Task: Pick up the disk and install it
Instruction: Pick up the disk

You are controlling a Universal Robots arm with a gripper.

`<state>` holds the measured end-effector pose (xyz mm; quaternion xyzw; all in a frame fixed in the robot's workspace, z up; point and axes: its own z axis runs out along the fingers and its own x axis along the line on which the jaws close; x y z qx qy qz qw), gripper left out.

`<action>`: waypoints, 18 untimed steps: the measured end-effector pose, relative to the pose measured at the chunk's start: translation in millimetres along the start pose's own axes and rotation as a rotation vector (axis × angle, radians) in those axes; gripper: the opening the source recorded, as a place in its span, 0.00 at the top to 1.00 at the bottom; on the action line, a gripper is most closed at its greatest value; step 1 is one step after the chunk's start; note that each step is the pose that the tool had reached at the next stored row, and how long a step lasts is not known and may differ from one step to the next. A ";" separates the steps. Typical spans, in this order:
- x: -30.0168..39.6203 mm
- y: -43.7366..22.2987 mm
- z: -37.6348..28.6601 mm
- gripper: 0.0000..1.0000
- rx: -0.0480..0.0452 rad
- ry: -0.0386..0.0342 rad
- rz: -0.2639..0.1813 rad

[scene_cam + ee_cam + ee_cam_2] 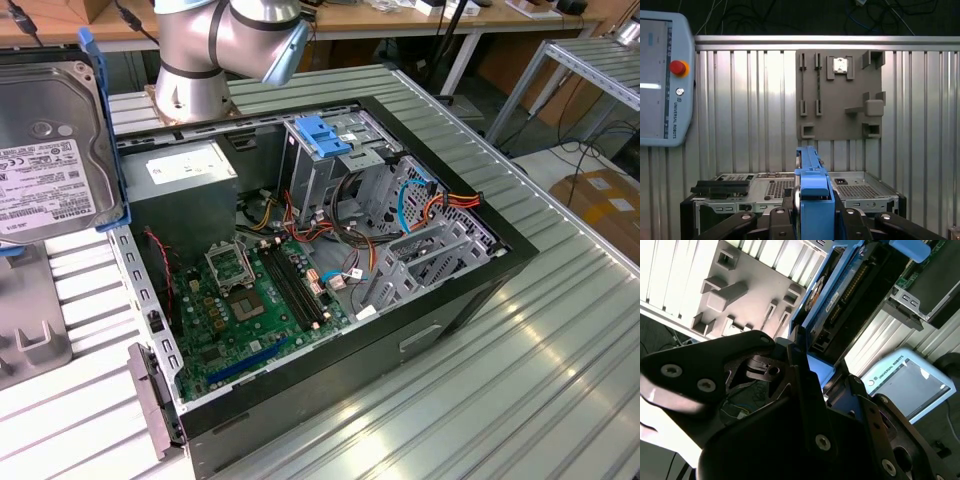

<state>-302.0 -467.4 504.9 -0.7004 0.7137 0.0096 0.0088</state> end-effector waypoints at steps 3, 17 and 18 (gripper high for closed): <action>0.3 -0.7 0.0 0.63 -0.0001 0.0001 0.000; 1.9 -3.9 0.2 0.63 0.0000 0.0001 0.000; 2.2 -4.4 0.2 0.63 0.0000 0.0000 0.000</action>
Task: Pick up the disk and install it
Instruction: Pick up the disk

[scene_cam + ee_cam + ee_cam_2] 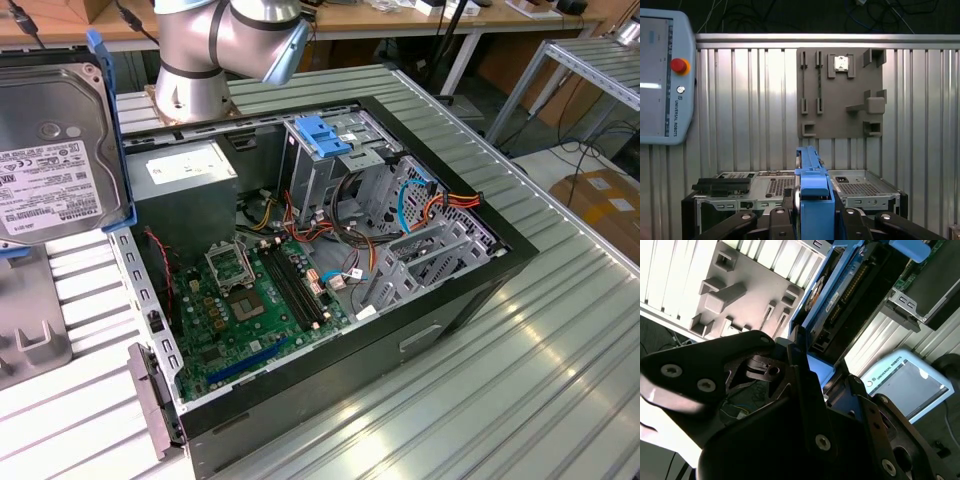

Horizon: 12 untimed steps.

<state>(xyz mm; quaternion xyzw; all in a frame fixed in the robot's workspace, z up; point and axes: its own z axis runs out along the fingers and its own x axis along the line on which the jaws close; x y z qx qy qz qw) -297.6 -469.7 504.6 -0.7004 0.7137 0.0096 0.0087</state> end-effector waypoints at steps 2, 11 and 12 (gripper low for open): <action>0.2 -0.4 0.0 0.63 0.0000 0.0000 0.000; 1.9 -2.4 0.1 0.63 0.0000 0.0000 0.000; 2.1 -2.6 0.1 0.63 0.0000 0.0001 0.000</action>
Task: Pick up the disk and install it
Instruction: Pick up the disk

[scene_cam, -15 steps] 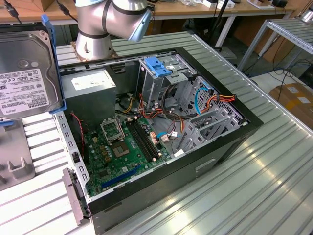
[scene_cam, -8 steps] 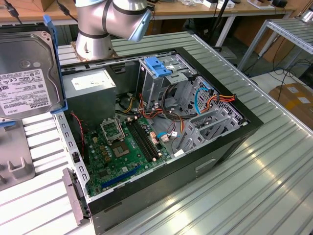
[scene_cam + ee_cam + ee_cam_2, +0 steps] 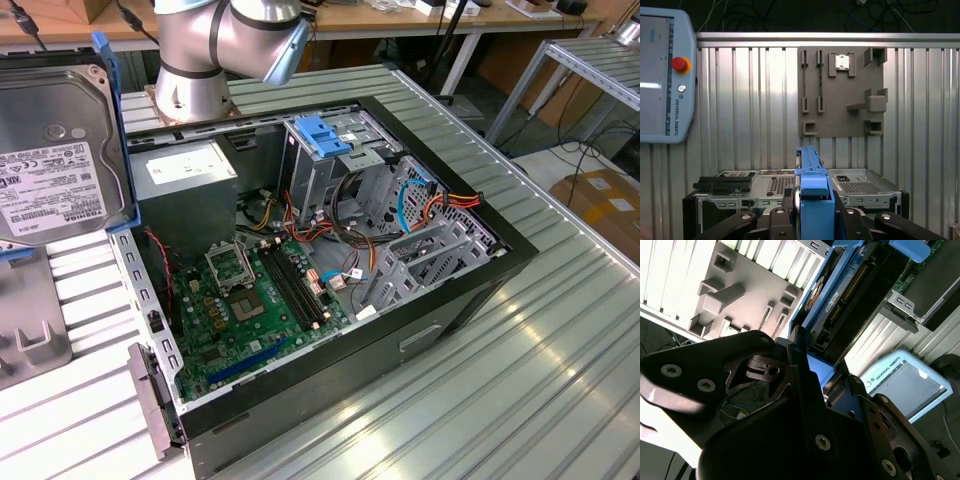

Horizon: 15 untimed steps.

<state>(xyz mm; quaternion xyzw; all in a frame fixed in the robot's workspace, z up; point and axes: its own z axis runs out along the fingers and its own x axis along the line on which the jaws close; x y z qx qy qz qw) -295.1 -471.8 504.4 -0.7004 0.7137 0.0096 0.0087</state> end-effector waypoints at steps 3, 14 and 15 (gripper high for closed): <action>0.5 -0.5 0.0 0.63 0.0000 -0.0001 0.000; 3.5 -2.6 0.1 0.63 0.0000 0.0000 0.000; 3.7 -2.8 0.0 0.63 0.0000 0.0000 0.000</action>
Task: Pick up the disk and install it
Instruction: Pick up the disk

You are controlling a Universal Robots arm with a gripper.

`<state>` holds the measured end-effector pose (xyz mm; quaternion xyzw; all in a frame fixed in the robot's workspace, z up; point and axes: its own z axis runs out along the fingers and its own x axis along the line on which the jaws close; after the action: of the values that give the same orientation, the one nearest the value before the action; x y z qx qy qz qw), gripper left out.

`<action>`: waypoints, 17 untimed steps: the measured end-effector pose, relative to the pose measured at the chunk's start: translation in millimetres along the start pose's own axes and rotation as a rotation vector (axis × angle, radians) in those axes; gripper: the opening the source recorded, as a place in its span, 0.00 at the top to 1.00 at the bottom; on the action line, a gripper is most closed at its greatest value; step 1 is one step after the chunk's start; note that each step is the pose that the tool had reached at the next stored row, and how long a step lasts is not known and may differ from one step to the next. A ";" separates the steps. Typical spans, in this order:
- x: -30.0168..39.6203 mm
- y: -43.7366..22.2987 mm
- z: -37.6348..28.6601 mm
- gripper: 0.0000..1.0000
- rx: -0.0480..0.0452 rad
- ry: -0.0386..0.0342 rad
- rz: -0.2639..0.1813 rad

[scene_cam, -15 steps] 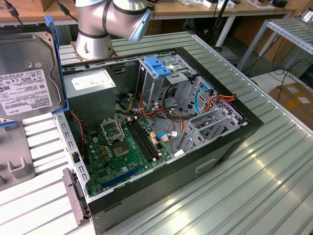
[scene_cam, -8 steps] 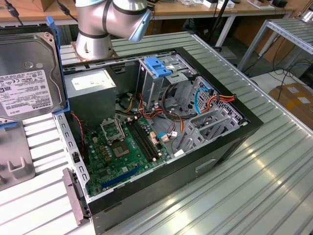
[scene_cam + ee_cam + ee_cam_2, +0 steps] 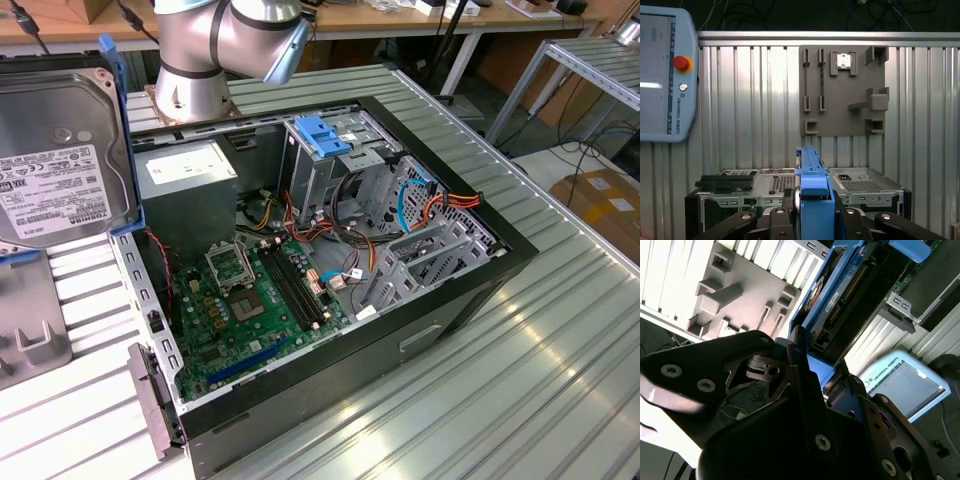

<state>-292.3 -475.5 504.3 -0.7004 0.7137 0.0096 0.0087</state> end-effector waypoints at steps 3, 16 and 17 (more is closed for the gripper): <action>0.6 -0.7 0.0 0.63 0.0000 0.0000 0.000; 2.1 -6.7 0.2 0.63 0.0000 0.0000 0.000; 2.3 -7.4 0.2 0.63 0.0000 -0.0001 0.000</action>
<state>-284.9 -477.9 504.0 -0.7004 0.7136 0.0096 0.0087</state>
